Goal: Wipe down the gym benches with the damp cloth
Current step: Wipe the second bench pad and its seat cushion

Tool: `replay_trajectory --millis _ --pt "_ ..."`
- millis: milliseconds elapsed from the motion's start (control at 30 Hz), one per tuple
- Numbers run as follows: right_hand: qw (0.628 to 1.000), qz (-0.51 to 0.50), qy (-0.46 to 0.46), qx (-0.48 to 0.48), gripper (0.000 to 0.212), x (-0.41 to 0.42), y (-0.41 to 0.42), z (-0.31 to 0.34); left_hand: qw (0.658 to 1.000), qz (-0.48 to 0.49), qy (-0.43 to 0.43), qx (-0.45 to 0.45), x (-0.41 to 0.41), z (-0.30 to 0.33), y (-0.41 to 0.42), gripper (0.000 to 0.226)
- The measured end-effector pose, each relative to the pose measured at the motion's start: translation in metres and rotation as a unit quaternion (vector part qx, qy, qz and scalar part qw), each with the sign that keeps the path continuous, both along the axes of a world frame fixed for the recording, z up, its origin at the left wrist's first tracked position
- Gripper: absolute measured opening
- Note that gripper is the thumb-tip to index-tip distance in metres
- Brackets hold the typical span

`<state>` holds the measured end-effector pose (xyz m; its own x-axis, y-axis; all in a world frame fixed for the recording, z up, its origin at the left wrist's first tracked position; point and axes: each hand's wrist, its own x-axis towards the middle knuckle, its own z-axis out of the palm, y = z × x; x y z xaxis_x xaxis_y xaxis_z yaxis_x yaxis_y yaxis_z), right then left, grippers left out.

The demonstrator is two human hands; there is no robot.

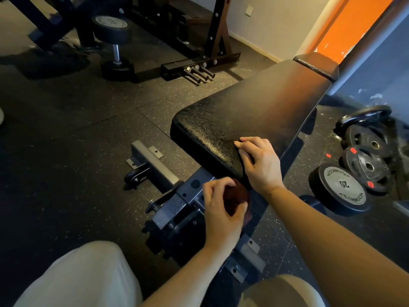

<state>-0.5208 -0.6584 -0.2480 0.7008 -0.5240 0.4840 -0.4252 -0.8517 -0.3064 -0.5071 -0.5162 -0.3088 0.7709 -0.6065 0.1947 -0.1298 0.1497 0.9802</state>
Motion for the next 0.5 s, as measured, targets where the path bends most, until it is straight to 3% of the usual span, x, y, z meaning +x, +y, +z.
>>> replay_trajectory --millis 67,167,233,300,367,500 --pt "1.0 0.004 0.007 -0.004 0.024 -0.001 0.0 0.0 1.0 0.001 0.021 -0.003 0.007 0.001 0.004 0.041" --pt "1.0 0.004 0.013 -0.011 0.021 -0.001 0.0 0.001 0.986 0.16 0.055 -0.003 0.055 0.015 0.001 0.036" --pt "1.0 0.006 0.019 -0.019 0.021 -0.001 0.0 0.001 0.976 0.205 0.076 0.001 0.095 0.022 -0.004 0.035" --pt "0.999 0.01 0.022 -0.031 0.021 -0.001 0.0 0.001 0.978 0.184 0.089 0.036 0.114 0.026 -0.011 0.035" --pt "0.999 0.011 0.027 -0.044 0.02 0.0 0.0 0.002 0.985 0.154 0.05 0.054 0.102 0.026 -0.012 0.036" --pt "0.994 0.02 0.058 -0.088 0.017 0.001 0.002 0.006 0.999 0.011 -0.043 0.003 0.053 0.014 0.012 0.042"
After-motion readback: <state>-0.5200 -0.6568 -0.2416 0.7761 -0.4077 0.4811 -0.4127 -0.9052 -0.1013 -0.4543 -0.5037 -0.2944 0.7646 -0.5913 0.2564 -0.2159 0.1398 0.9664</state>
